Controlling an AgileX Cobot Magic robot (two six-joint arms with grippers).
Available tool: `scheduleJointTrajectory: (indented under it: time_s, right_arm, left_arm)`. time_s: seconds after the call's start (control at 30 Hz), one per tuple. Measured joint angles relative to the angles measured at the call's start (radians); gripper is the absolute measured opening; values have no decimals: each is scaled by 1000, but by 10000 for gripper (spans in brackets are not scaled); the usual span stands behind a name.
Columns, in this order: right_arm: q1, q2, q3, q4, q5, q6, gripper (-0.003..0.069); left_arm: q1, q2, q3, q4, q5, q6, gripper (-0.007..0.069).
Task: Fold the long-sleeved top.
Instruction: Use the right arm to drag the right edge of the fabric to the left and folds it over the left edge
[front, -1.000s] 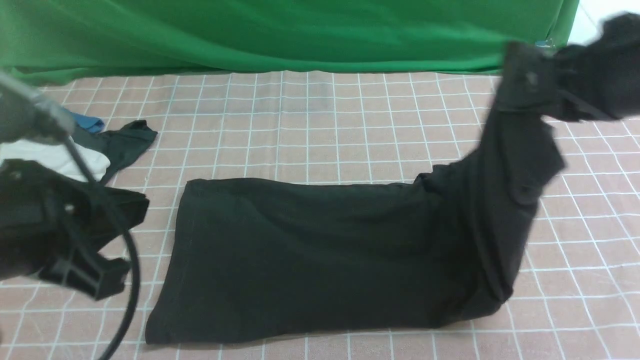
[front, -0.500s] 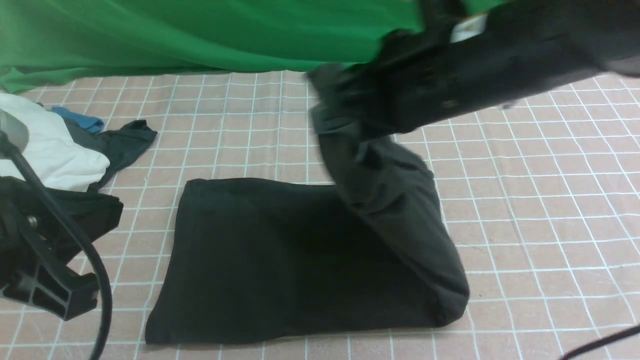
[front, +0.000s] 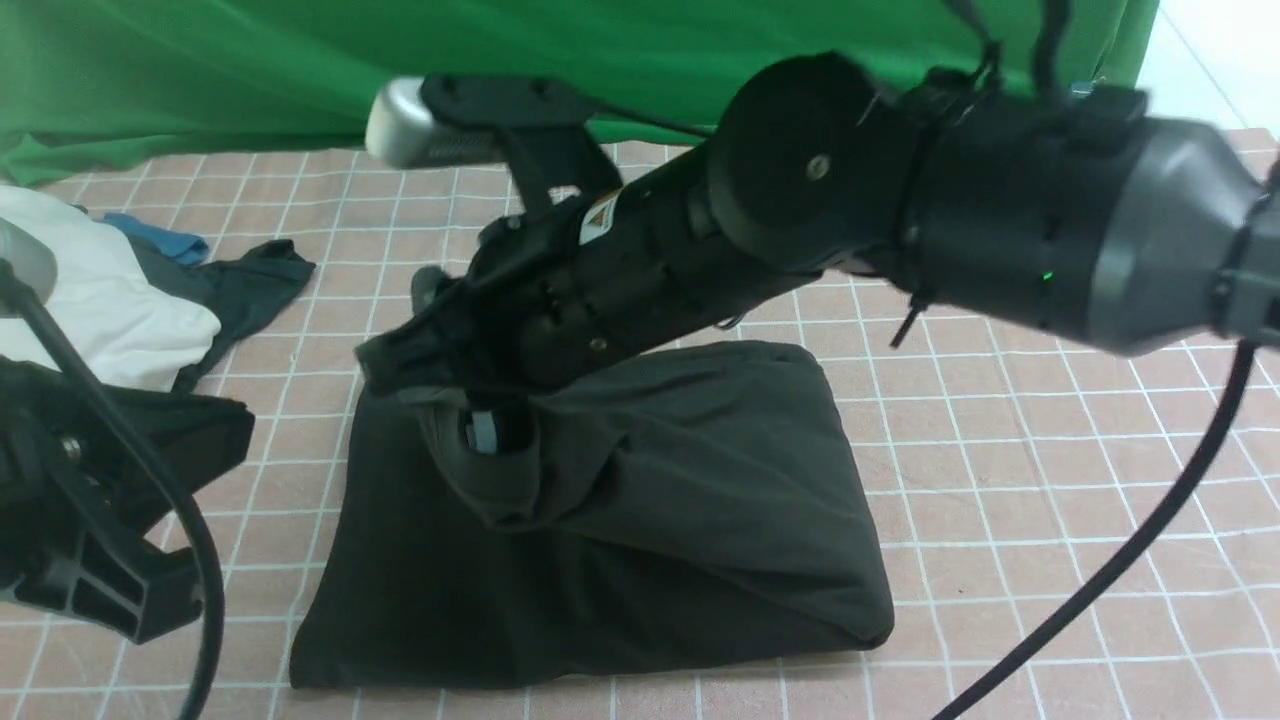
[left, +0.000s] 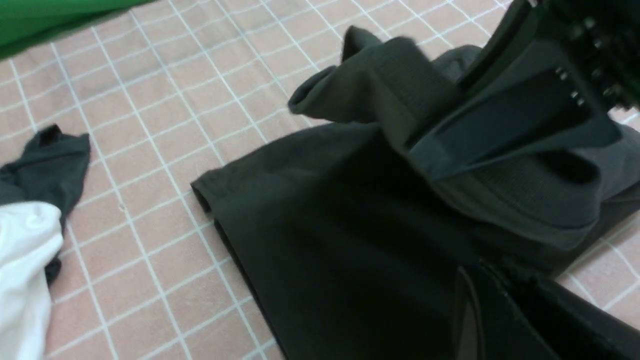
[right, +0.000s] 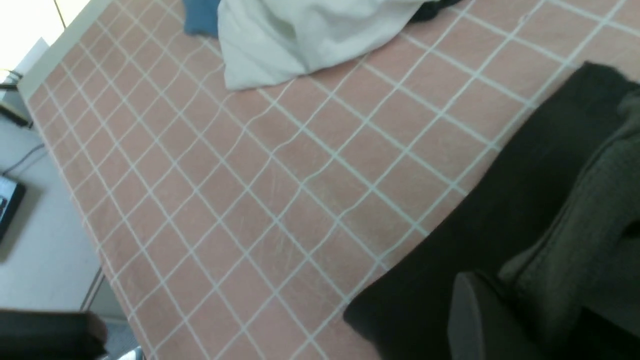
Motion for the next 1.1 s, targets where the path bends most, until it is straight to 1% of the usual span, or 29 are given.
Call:
scheduleJointTrajectory:
  time_s: [0.37,0.57,0.73,0.93,1.03,1.1]
  right_arm:
    - [2,4,-6,18,-12,-3,69]
    - [14,4,-6,30,-20,-4,69]
    - [25,19,-7,40,-55,-3,69]
    - [28,85,-9,56,-148,-2,69]
    - [28,105,-11,61,-172,8,83]
    - [28,121,-13,69,-194,28,139]
  left_arm:
    - [0,-13,53,9,-29,-13,17]
    - [0,-74,53,89,-74,-48,17]
    - [0,-130,53,98,-105,-52,17]
    - [0,-139,53,99,-103,-55,17]
    - [0,-139,53,99,-95,-55,17]
    - [0,-139,53,99,-92,-55,17]
